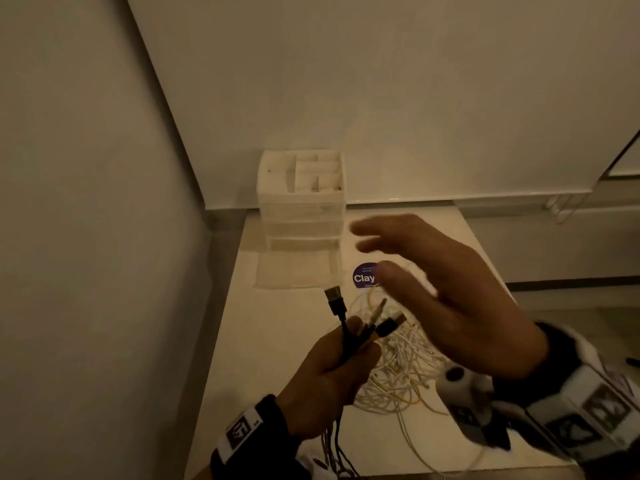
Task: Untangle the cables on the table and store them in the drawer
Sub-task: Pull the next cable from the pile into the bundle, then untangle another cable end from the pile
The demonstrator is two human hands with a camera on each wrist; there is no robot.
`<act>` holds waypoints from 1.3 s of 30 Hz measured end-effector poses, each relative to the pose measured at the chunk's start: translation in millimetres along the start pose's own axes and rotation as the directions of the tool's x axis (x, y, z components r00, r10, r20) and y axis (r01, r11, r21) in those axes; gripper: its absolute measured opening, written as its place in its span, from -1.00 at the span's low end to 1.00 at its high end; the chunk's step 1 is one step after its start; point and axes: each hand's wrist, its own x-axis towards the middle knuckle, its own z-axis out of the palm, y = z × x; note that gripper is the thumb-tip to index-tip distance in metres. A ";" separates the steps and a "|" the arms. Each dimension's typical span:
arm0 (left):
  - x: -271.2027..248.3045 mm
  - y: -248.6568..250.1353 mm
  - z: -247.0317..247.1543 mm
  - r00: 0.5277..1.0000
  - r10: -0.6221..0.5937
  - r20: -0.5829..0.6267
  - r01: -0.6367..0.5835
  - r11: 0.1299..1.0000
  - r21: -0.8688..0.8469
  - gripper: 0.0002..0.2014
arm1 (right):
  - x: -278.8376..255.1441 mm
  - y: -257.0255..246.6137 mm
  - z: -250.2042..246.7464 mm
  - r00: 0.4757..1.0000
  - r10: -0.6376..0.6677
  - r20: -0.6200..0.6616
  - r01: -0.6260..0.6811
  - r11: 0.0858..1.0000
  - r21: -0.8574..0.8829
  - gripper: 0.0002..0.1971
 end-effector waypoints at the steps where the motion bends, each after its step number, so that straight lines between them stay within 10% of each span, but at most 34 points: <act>1: 0.4 0.6 2.9 1.000 0.007 0.012 -0.007 1.000 0.008 -0.77 | 11.9 -4.4 -0.4 0.995 -0.030 0.098 0.038 0.996 -0.081 -0.62; 4: 0.9 6.7 7.9 0.998 0.064 0.025 -0.066 0.995 0.069 -0.84 | 22.2 -0.7 9.9 0.940 0.005 0.342 0.066 0.978 -0.196 -0.72; 16: -0.7 6.0 7.6 0.997 0.077 -0.028 -0.076 0.997 0.024 -0.83 | -10.3 15.8 21.5 0.952 -0.056 0.302 0.131 0.963 -0.236 -0.74; 21: 7.9 3.1 5.9 0.996 0.003 -0.095 0.002 0.999 0.053 -0.92 | -11.1 31.1 5.3 0.988 0.140 0.064 -0.134 0.987 -0.089 -0.67; 25: 11.9 -19.1 6.8 0.995 -0.049 -0.082 0.052 0.998 0.042 -0.77 | -35.4 39.9 41.4 0.923 0.265 0.280 -0.233 0.962 -0.144 -0.62; 39: 66.7 -31.4 30.0 0.957 -0.253 -0.144 0.240 0.966 -0.099 -0.80 | -51.4 129.7 -2.3 0.906 0.418 0.061 -0.423 0.890 0.173 -0.73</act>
